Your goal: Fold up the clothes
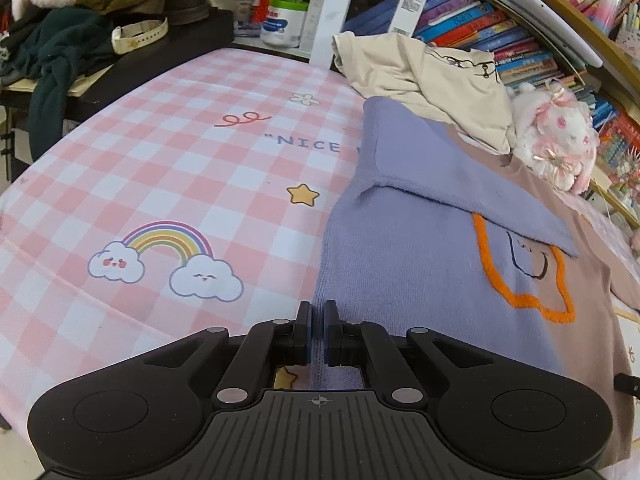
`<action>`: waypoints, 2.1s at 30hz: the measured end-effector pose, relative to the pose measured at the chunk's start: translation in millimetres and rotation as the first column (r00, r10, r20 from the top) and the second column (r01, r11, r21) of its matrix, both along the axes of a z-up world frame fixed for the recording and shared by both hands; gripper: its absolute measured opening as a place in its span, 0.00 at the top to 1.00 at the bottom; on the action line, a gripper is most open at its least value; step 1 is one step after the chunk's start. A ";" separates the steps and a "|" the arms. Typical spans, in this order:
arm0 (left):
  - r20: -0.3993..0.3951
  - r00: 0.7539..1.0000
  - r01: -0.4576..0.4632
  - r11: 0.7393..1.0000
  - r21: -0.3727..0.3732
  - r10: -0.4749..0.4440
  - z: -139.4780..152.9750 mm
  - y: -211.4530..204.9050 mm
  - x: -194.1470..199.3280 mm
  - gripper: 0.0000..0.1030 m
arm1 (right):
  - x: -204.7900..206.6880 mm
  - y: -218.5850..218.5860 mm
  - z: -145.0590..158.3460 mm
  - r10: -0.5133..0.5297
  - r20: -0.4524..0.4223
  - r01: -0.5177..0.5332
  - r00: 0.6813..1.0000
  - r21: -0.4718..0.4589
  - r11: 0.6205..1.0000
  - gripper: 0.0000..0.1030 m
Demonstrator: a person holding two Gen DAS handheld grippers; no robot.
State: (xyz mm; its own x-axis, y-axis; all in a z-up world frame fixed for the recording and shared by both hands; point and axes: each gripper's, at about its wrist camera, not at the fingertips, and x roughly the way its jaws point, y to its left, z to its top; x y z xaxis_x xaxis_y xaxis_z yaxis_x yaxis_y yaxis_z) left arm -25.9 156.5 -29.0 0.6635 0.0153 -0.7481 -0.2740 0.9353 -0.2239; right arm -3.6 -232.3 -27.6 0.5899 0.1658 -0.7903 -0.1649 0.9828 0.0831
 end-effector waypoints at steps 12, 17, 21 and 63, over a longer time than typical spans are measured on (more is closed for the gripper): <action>0.005 1.000 0.016 1.000 -0.009 -0.016 -1.1 8.0 -0.8 0.96 | -3.1 9.9 -0.7 0.004 0.014 -0.004 1.000 -0.035 0.999 0.82; -0.011 0.999 0.053 0.998 0.041 -0.053 1.4 4.6 0.0 0.89 | -5.2 9.5 1.7 -0.030 0.007 0.030 1.000 -0.029 0.999 0.73; 0.004 0.996 0.084 0.986 0.144 -0.085 15.3 -7.2 -3.2 0.61 | -13.4 10.9 10.4 -0.061 0.034 0.061 0.998 -0.018 0.998 0.41; 0.047 0.906 0.391 0.874 0.289 -0.421 24.0 -62.7 -32.3 0.09 | -88.1 52.5 28.4 -0.118 0.144 0.138 0.982 -0.140 0.981 0.05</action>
